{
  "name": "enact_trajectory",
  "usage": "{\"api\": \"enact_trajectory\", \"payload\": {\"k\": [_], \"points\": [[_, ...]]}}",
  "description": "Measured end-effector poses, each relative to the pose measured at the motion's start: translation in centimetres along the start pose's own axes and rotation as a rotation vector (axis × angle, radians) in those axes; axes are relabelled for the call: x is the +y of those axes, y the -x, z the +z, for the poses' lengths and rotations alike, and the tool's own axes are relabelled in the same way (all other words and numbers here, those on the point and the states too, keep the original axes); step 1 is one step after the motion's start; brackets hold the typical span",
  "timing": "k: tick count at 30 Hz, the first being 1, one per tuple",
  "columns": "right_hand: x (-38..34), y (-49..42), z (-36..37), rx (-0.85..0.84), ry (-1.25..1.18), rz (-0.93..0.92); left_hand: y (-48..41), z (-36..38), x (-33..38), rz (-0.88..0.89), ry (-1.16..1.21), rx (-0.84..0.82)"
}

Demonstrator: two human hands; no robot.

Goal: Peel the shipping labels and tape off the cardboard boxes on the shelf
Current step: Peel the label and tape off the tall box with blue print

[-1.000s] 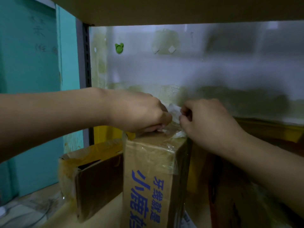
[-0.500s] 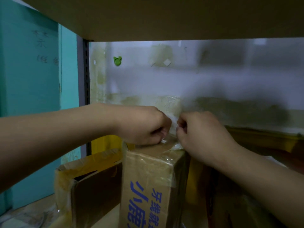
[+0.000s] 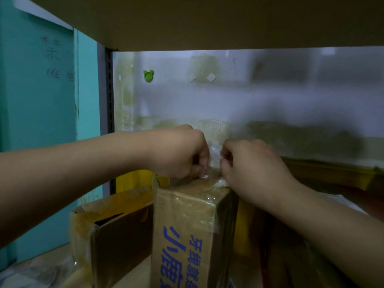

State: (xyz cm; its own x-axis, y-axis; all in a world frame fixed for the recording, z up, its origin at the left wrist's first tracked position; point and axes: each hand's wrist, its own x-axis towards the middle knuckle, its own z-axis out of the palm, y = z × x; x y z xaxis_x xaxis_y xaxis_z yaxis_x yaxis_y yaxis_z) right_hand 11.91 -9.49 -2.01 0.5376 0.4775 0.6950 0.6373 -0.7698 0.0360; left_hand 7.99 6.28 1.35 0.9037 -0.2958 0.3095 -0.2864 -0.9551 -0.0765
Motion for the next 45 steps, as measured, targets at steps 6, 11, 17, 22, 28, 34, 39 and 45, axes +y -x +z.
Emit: {"api": "enact_trajectory", "payload": {"k": [6, 11, 17, 22, 28, 34, 39, 45], "points": [[-0.1, -0.1, 0.1, -0.004, 0.000, -0.014, -0.1, 0.0, 0.5, -0.018, -0.059, 0.060], [-0.3, 0.1, 0.3, 0.027, -0.026, 0.002, -0.2, 0.7, 0.2, -0.062, 0.002, 0.049], [0.0, 0.0, 0.3, 0.020, 0.007, -0.015, 0.5, 1.0, -0.1, -0.011, 0.088, 0.076], [-0.2, 0.3, 0.0, 0.030, -0.006, -0.032, 1.3, 2.4, -0.4, 0.029, 0.282, 0.175], [-0.4, 0.1, 0.3, 0.032, -0.016, -0.032, 1.1, 2.6, -0.4, -0.006, 0.302, 0.185], [-0.2, -0.1, 0.7, 0.029, 0.001, -0.022, 1.0, 3.0, -0.2, -0.036, 0.341, 0.200], [-0.2, 0.0, 0.6, 0.051, -0.013, -0.047, 1.1, 3.7, -0.6, -0.035, 0.497, 0.189], [0.3, -0.3, 1.0, 0.059, -0.005, -0.031, 0.5, 4.3, -1.4, -0.013, 0.531, 0.166]]}}
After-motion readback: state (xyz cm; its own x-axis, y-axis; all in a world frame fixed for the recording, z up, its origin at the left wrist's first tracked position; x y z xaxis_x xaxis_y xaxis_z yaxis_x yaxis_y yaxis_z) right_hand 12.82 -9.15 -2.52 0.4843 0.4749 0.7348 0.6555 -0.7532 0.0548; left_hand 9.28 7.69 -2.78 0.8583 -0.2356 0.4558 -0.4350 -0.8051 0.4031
